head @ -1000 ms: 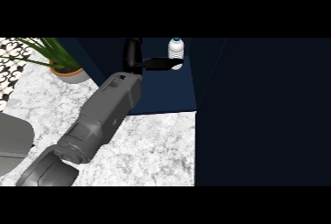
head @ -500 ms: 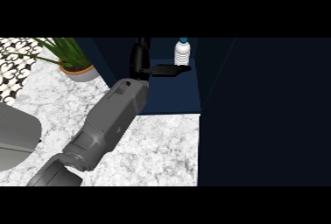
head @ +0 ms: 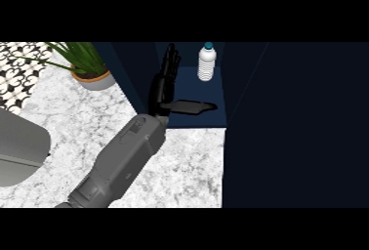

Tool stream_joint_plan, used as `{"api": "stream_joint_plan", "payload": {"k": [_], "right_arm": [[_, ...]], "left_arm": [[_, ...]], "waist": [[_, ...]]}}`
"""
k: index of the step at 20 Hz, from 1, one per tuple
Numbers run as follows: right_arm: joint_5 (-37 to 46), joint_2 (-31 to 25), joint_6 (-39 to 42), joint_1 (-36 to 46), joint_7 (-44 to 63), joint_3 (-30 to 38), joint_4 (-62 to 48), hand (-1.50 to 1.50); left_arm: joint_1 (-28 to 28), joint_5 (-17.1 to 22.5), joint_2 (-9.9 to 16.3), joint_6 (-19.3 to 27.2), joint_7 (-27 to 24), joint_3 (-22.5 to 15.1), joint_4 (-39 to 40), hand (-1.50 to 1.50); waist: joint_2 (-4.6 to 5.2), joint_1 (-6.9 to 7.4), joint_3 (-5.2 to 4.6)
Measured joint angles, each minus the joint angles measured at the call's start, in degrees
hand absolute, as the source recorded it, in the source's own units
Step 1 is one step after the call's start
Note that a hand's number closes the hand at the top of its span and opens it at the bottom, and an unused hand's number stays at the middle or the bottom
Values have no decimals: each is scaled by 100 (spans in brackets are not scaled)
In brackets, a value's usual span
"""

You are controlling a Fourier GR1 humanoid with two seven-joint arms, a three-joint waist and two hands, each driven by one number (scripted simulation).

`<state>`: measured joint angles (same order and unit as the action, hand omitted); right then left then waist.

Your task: Pick up the bottled water, place it into the cabinet and close the cabinet

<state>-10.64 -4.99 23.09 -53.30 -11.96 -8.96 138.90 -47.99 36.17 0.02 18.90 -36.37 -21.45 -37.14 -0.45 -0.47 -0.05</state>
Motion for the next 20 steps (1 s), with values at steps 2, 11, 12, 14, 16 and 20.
{"api": "stream_joint_plan", "payload": {"k": [2,11,12,14,16,20], "right_arm": [[25,26,-20,-92,-34,-72,6,-150],[232,-40,-87,-187,-68,-251,111,-150],[265,-107,-27,-224,-113,-232,134,-150],[326,-230,80,-209,-120,-267,168,-150],[361,-418,264,-240,-195,-237,207,150],[575,-764,537,-216,-135,-362,286,150]], "left_arm": [[316,22,0,-115,51,-160,-448,-150],[1801,-113,167,-101,293,-919,-2626,-150],[1938,-135,199,-69,355,-985,-2863,150],[2351,-175,362,-100,401,-1142,-3333,150],[2653,-187,492,-97,514,-1245,-3704,150],[3240,-146,975,-238,705,-1313,-4403,150]], "waist": [[-9,27,0],[-13,87,1],[-15,83,1],[-14,103,2],[-13,92,2],[-7,115,-3]]}}
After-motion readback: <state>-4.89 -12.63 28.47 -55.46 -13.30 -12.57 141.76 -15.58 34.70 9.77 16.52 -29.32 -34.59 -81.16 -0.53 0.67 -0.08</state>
